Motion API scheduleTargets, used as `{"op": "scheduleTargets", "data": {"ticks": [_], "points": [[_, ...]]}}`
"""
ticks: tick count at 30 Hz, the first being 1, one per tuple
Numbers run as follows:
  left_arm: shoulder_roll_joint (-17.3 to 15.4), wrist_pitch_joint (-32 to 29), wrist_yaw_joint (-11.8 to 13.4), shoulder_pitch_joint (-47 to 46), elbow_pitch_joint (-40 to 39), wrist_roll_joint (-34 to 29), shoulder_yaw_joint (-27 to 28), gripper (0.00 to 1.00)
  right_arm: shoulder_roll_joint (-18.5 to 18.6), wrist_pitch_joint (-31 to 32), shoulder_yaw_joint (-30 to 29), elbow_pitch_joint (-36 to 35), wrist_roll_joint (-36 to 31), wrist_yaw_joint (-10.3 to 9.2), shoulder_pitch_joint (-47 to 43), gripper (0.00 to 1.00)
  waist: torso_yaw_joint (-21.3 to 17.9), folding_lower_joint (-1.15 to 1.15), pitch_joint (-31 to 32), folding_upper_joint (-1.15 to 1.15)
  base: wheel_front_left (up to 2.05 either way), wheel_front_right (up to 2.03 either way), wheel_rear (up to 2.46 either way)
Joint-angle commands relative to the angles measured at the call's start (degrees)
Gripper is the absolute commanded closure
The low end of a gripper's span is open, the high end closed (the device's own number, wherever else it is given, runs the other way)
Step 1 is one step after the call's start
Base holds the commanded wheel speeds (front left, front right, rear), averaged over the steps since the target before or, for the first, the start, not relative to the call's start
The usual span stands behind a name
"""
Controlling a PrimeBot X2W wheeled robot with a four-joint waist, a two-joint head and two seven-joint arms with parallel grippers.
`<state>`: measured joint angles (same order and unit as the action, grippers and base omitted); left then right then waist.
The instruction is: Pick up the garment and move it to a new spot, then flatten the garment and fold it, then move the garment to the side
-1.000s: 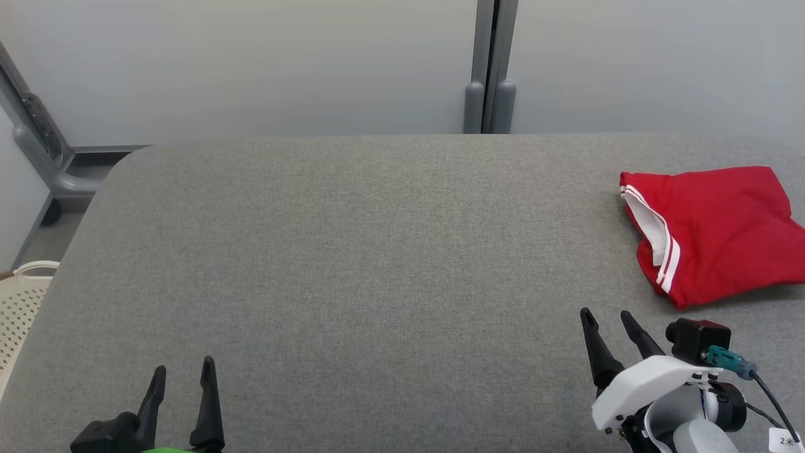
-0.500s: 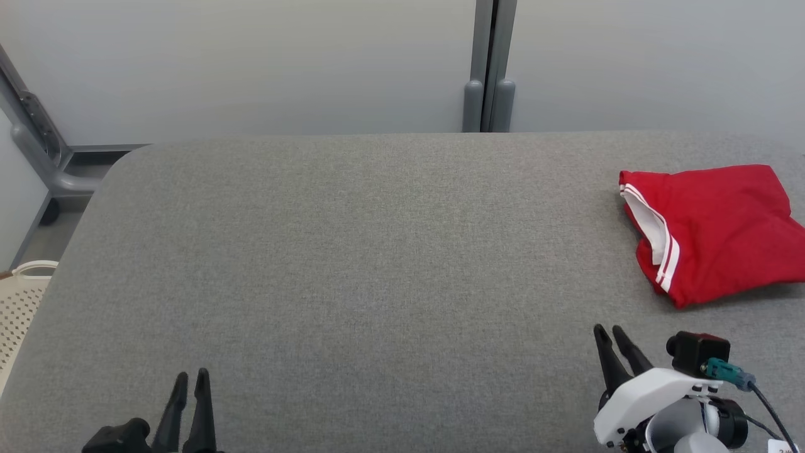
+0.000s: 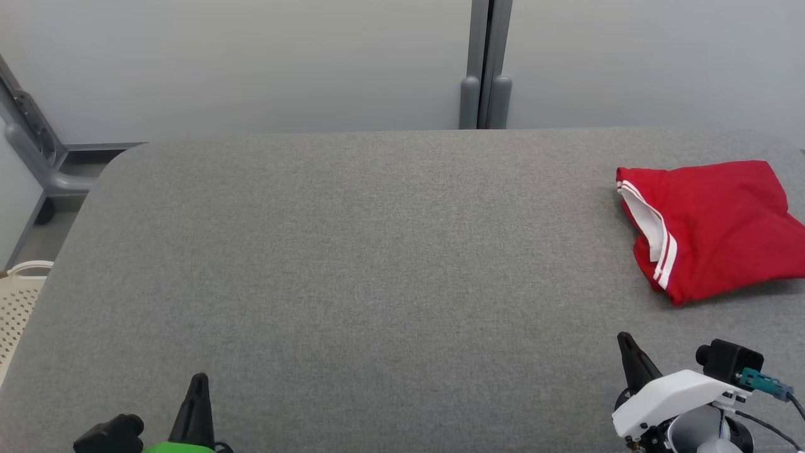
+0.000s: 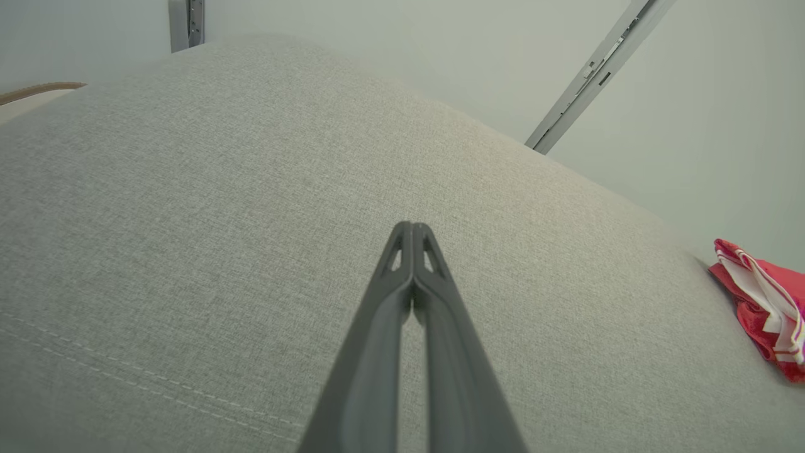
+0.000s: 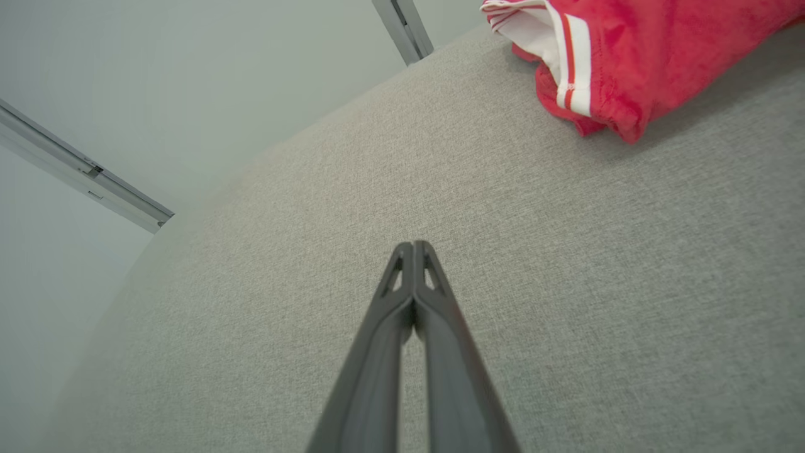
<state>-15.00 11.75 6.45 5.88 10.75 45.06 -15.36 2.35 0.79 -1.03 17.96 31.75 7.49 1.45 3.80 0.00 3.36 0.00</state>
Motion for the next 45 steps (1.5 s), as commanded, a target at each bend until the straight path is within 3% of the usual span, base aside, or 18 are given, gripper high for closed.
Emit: {"op": "scheduleTargets", "data": {"ticks": [1,45], "points": [[0.13,-0.42,-0.67,-2.45,-0.42,2.06,0.87,1.00,0.23,0.32,-0.69,-1.50,2.49,0.00,0.65,1.00,-0.06,0.00,-0.06,0.00,0.00,0.00,0.00],[6.39,-7.94,-7.75,-9.94,3.28,26.46,6.79,1.00,0.47,4.74,-7.96,-6.07,33.35,0.01,-0.50,1.00,-1.55,0.00,-1.45,0.00,0.00,0.00,0.00]]}}
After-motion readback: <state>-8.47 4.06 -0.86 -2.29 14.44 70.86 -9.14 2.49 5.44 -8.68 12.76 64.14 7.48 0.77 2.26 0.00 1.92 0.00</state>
